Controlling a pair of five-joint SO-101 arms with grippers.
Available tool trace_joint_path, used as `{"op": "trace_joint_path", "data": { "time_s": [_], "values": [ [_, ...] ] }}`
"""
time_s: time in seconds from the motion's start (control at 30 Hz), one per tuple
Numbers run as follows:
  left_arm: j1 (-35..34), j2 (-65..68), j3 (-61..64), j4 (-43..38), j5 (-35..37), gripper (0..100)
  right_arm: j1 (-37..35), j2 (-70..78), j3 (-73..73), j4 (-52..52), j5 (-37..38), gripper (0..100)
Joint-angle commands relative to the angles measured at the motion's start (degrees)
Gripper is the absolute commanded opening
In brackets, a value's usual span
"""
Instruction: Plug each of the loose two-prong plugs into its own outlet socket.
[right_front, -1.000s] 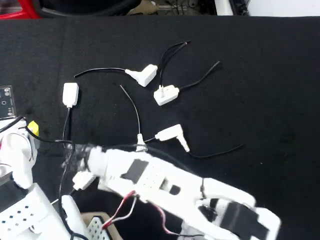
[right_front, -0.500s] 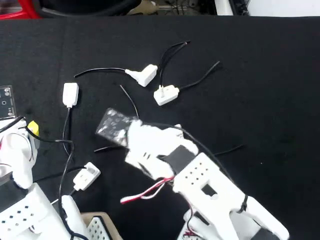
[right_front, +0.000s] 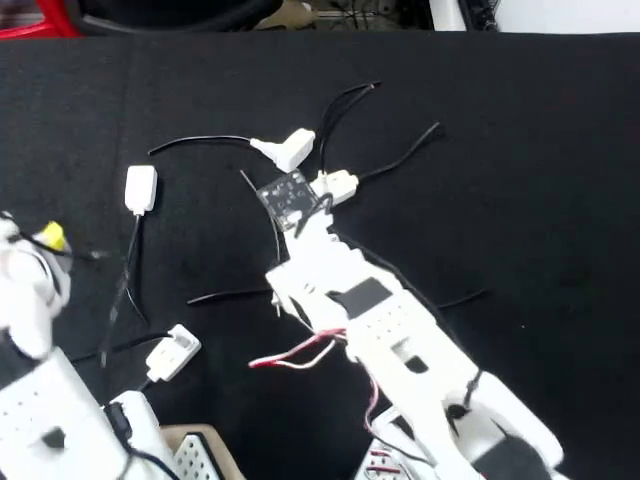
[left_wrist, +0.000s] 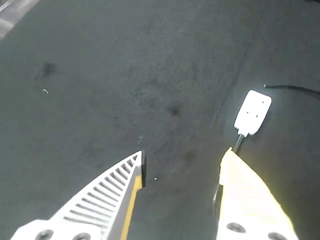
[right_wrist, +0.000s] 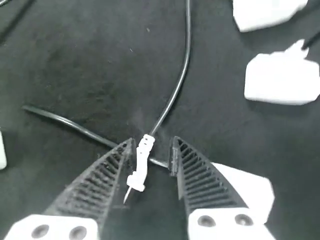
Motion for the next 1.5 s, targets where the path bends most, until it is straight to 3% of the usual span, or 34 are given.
{"op": "trace_joint_path", "data": {
  "time_s": [0.0,0.37,0.57,1.03,1.3,1.47],
  "values": [
    [2.1,13.6,-10.5,-0.7,3.9,25,0.3,5.1,-4.6,-1.2,-3.0,11.6],
    [18.2,46.3,-35.3,-2.3,3.7,25,1.3,5.5,-5.1,2.7,-2.9,11.6],
    [22.5,66.5,-47.0,1.1,-3.3,25,4.7,5.8,-6.4,2.8,-2.9,11.4],
    [19.6,99.1,-75.6,6.2,-5.5,25,4.4,5.8,-6.2,2.8,-2.9,11.4],
    [19.7,109.5,-84.4,6.3,-5.7,25,4.4,5.6,-6.2,2.8,-2.9,11.4],
    [21.1,110.1,-87.2,12.0,-12.0,13,4.4,5.6,-6.2,2.8,-2.9,11.4]
  ]
}}
